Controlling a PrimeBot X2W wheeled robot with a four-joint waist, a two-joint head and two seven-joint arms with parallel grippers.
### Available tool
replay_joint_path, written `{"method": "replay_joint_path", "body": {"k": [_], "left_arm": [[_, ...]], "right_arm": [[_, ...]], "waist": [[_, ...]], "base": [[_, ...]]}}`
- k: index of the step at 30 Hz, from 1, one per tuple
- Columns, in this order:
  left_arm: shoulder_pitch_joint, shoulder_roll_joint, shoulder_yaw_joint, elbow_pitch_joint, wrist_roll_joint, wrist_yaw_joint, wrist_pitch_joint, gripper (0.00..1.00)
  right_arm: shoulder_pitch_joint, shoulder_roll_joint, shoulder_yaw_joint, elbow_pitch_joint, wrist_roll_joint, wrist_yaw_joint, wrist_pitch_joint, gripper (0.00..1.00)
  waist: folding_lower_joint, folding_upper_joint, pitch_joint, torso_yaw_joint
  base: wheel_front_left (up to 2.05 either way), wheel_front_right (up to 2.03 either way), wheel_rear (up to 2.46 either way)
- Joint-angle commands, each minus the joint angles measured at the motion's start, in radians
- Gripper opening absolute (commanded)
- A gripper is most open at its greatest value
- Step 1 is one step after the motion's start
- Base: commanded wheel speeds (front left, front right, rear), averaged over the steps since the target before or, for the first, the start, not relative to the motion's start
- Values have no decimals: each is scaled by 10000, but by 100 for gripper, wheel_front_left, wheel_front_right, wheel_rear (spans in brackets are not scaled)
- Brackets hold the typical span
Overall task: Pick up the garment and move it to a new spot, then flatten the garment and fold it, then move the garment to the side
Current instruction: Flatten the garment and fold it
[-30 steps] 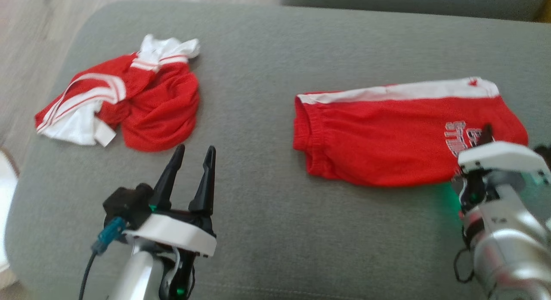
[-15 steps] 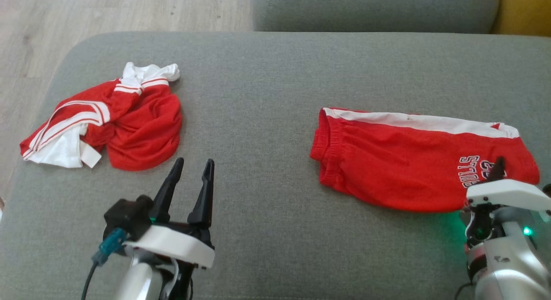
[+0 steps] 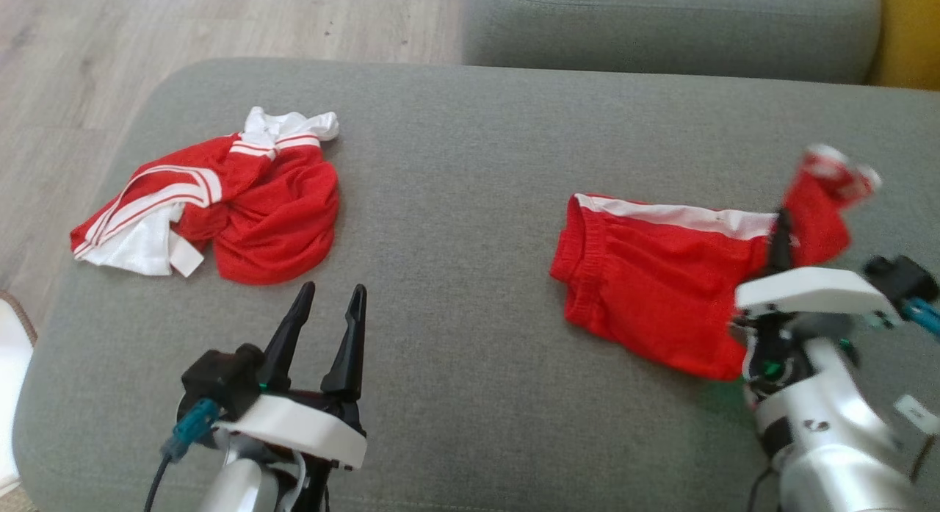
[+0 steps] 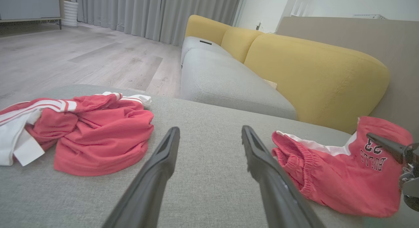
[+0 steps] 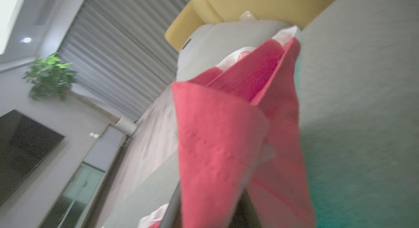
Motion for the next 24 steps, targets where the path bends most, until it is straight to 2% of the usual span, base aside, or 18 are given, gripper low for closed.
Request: {"method": "replay_joint_path", "body": {"k": [1, 5, 11, 24], "left_arm": [[-262, 22, 310, -297, 41, -14, -122, 100], [-224, 22, 322, -275, 71, -19, -122, 100], [-186, 22, 328, -264, 109, -30, -122, 100], [-210, 22, 233, -296, 44, -12, -122, 100]], "right_arm": [[-53, 86, 562, -441, 213, 48, -108, 0], [299, 87, 2001, -996, 1036, 48, -108, 0], [528, 87, 3325, -1352, 1684, 48, -108, 0], [395, 87, 4268, -1505, 2119, 48, -108, 0]], "waist": [[1, 0, -30, 53], [1, 0, -126, 183], [1, 0, -230, 370], [1, 0, -69, 817]], "base": [[0, 0, 0], [0, 0, 0], [0, 0, 0], [0, 0, 0]]}}
